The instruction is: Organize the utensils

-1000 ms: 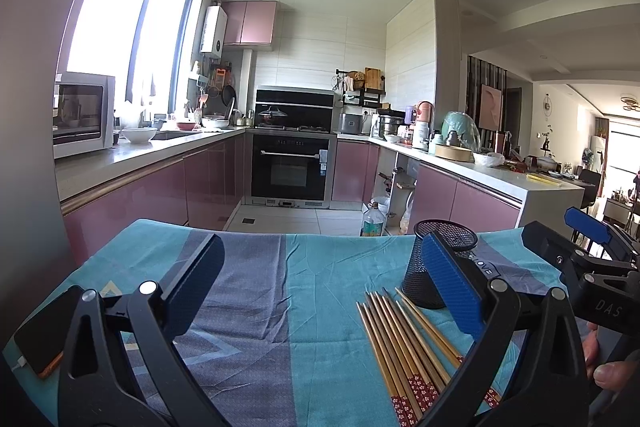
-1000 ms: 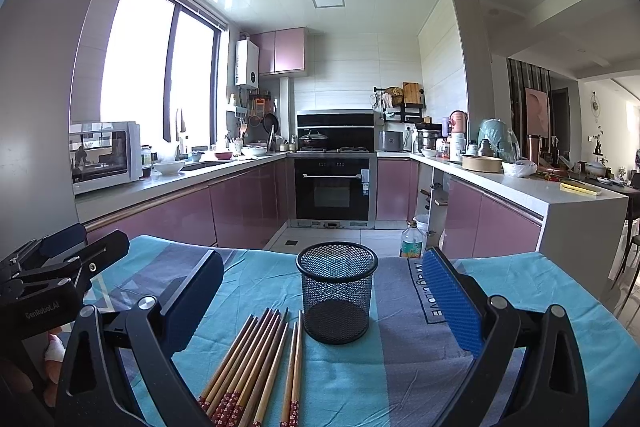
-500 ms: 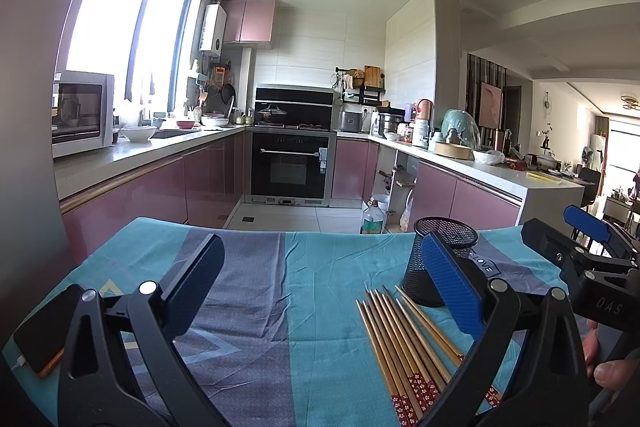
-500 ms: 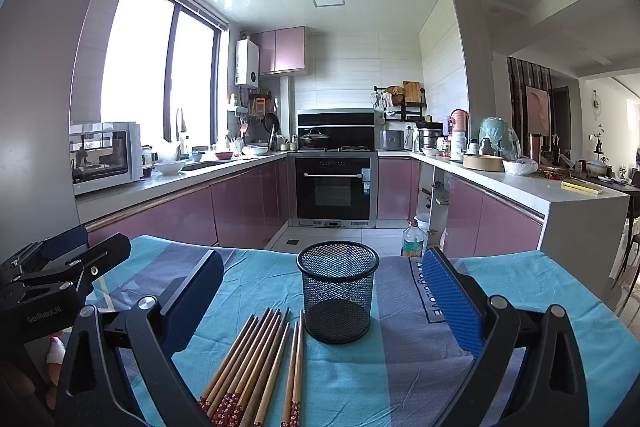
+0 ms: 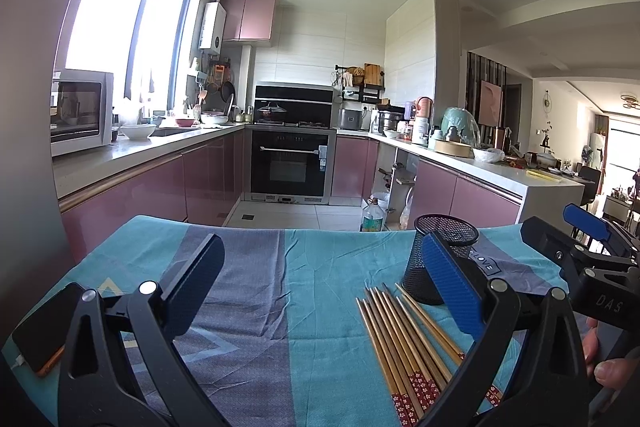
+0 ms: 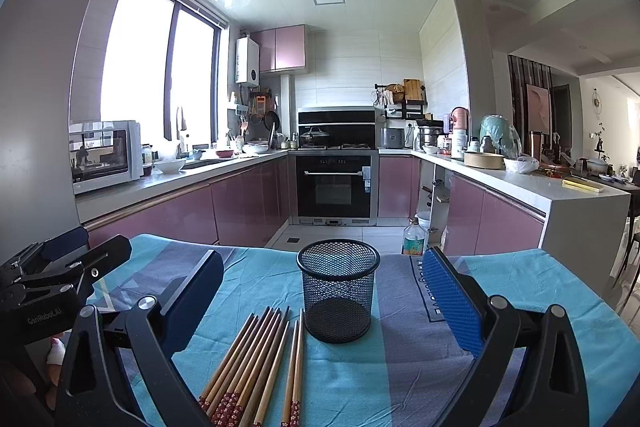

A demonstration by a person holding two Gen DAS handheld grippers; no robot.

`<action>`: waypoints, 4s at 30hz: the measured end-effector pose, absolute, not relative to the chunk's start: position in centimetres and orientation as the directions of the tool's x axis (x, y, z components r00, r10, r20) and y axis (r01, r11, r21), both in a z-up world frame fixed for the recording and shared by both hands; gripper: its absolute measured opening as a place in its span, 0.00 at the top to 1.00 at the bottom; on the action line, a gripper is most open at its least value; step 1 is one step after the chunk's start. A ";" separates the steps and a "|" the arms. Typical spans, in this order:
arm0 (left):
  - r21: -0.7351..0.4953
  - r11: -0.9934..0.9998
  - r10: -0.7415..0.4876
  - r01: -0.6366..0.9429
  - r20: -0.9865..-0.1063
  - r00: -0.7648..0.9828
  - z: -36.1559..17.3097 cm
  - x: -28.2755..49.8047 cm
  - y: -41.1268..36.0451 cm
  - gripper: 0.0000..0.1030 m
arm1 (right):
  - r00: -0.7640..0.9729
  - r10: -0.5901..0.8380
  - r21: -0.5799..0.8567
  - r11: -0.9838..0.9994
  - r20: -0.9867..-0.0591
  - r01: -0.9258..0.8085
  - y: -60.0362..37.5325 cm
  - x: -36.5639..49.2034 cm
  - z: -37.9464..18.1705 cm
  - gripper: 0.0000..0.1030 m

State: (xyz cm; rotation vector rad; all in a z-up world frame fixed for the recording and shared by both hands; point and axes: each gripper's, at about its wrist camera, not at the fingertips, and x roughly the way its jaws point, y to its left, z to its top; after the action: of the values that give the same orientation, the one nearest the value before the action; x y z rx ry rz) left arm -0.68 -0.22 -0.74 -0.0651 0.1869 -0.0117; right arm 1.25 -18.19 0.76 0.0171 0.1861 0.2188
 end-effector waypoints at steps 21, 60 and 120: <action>0.019 0.993 -0.090 0.114 -0.484 0.871 -4.1 4.3 -2.2 0.07 | 0.825 0.280 0.068 0.956 -0.491 -0.284 -18.6 5.7 -3.3 0.20; -0.020 0.957 -0.192 0.289 -0.791 0.581 -10.8 13.6 -4.6 0.56 | 0.550 0.275 0.038 0.914 -0.788 -0.404 -15.0 12.4 -8.7 0.61; -0.311 0.817 -0.573 0.485 -0.348 0.742 12.3 15.1 -3.8 0.93 | 0.783 0.528 0.236 0.849 -0.328 -0.473 -21.6 14.5 7.0 0.95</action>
State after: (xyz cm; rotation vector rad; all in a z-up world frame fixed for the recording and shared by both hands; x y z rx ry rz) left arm 15.08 -3.82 12.34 -0.2065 0.4476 -0.5838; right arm 14.49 -21.56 7.03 0.1440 0.3961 0.5425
